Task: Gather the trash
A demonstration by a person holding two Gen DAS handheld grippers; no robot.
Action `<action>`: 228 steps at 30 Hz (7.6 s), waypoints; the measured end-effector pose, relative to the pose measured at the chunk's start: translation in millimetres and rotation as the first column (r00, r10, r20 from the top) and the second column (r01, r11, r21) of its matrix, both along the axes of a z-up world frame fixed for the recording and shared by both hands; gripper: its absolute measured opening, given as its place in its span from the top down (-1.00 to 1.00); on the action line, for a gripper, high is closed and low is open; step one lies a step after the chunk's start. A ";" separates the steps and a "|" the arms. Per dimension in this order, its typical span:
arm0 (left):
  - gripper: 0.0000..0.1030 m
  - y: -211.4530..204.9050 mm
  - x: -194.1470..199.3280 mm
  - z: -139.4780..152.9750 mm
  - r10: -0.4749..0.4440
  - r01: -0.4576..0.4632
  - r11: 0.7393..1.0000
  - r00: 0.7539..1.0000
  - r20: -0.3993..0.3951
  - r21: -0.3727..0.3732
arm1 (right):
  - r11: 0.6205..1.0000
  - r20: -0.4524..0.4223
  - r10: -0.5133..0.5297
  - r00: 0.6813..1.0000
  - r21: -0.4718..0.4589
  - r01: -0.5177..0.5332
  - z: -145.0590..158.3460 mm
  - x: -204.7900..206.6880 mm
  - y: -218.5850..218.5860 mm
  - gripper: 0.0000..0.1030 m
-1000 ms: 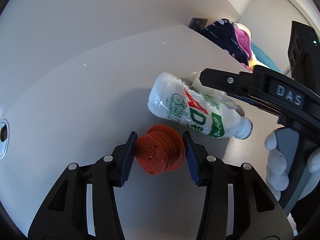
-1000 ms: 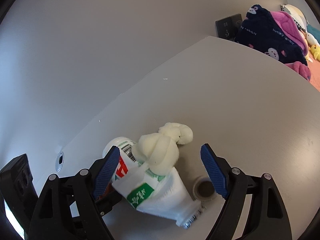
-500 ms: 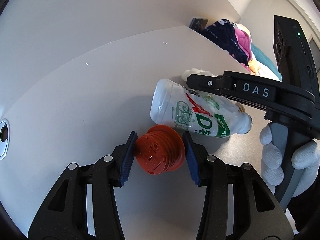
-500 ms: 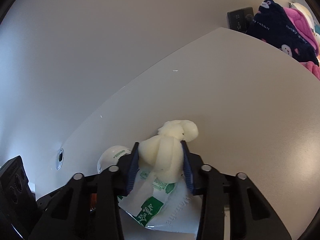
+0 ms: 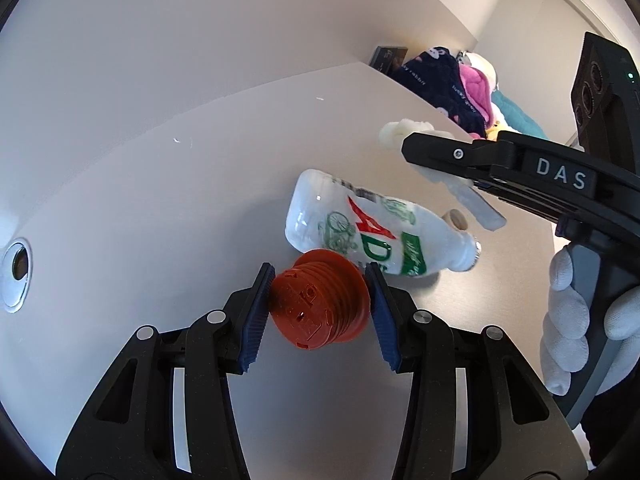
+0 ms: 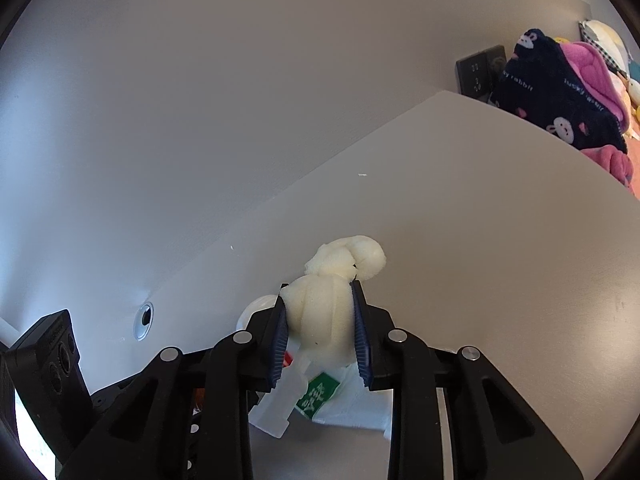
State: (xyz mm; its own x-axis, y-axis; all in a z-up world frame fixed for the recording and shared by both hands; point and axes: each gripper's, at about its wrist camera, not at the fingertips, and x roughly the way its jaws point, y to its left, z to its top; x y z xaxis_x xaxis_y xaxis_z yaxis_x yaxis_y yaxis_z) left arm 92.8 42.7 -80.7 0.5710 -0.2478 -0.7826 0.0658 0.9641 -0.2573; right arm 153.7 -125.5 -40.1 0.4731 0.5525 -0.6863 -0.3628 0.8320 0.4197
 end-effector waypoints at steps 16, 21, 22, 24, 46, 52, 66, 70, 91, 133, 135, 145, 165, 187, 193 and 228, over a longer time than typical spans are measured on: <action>0.11 -29.1 -23.8 41.5 -0.053 0.054 0.998 0.997 0.063 -0.012 | 1.000 0.076 -0.021 0.997 0.014 0.020 47.8 -46.4 -48.6 0.41; 0.11 -46.9 -30.8 53.2 -0.093 0.094 0.995 0.993 0.078 -0.012 | 0.999 0.097 -0.039 0.995 0.019 0.037 62.0 -64.1 -61.1 0.41; 0.11 -50.1 -32.7 55.2 -0.101 0.103 0.995 0.992 0.080 -0.013 | 0.999 0.102 -0.044 0.994 0.020 0.042 65.0 -68.5 -64.4 0.41; 0.11 -57.2 -35.8 59.5 -0.117 0.118 0.993 0.989 0.086 -0.013 | 0.998 0.107 -0.053 0.993 0.022 0.051 68.8 -74.7 -69.9 0.40; 0.11 -131.7 -46.3 83.9 -0.283 0.286 0.958 0.951 0.122 -0.004 | 0.984 0.146 -0.176 0.973 0.038 0.172 94.7 -132.1 -138.4 0.39; 0.11 -153.6 -45.7 86.4 -0.335 0.338 0.941 0.934 0.127 -0.002 | 0.975 0.155 -0.223 0.962 0.048 0.218 99.9 -143.3 -159.6 0.39; 0.11 -207.1 -42.8 91.2 -0.453 0.456 0.890 0.881 0.137 0.004 | 0.940 0.168 -0.342 0.924 0.058 0.337 105.8 -164.1 -212.8 0.38; 0.11 -222.2 -44.3 92.4 -0.483 0.487 0.873 0.865 0.138 0.007 | 0.928 0.169 -0.372 0.913 0.059 0.367 106.3 -168.3 -227.1 0.38; 0.11 -299.2 -62.3 95.2 -0.650 0.656 0.755 0.745 0.147 0.014 | 0.839 0.171 -0.542 0.823 0.056 0.541 106.5 -210.6 -302.5 0.38; -0.89 -363.2 -95.0 98.9 -0.787 0.792 0.610 0.603 0.129 0.020 | 0.657 0.191 -0.747 0.637 0.063 0.752 108.6 -283.6 -367.5 -0.57; -0.89 -361.2 -94.1 98.8 -0.781 0.786 0.618 0.611 0.131 0.020 | 0.661 0.191 -0.743 0.641 0.062 0.748 109.0 -281.7 -366.4 -0.57; -0.89 -340.4 -85.9 97.6 -0.738 0.742 0.670 0.663 0.129 0.020 | 0.705 0.191 -0.703 0.685 0.062 0.706 107.9 -265.5 -352.3 -0.57; -0.89 -248.8 -62.8 88.8 -0.549 0.551 0.834 0.829 0.109 0.018 | 0.846 0.175 -0.532 0.828 0.068 0.529 102.3 -209.2 -280.4 -0.57; -0.89 -139.9 -43.5 67.6 -0.294 0.294 0.956 0.954 0.060 0.007 | 0.939 0.144 -0.344 0.928 0.059 0.339 84.4 -148.8 -189.8 -0.57; -0.89 -116.4 -32.9 60.7 -0.208 0.208 0.978 0.977 0.041 -0.010 | 0.952 0.135 -0.307 0.942 0.046 0.304 77.3 -132.2 -170.6 -0.57; -0.89 -29.8 57.0 -6.2 0.271 -0.301 0.948 0.933 -0.238 -0.101 | 0.996 0.069 -0.031 0.997 -0.079 0.036 -1.6 -24.0 -71.3 -0.45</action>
State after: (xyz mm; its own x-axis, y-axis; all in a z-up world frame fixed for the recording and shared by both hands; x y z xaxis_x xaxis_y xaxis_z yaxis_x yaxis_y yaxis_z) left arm 149.8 12.9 -86.9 0.4520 -0.2103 -0.8668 -0.2802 0.8891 -0.3619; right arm 129.7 -196.8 -41.7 0.5375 0.4796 -0.6936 -0.3593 0.8744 0.3262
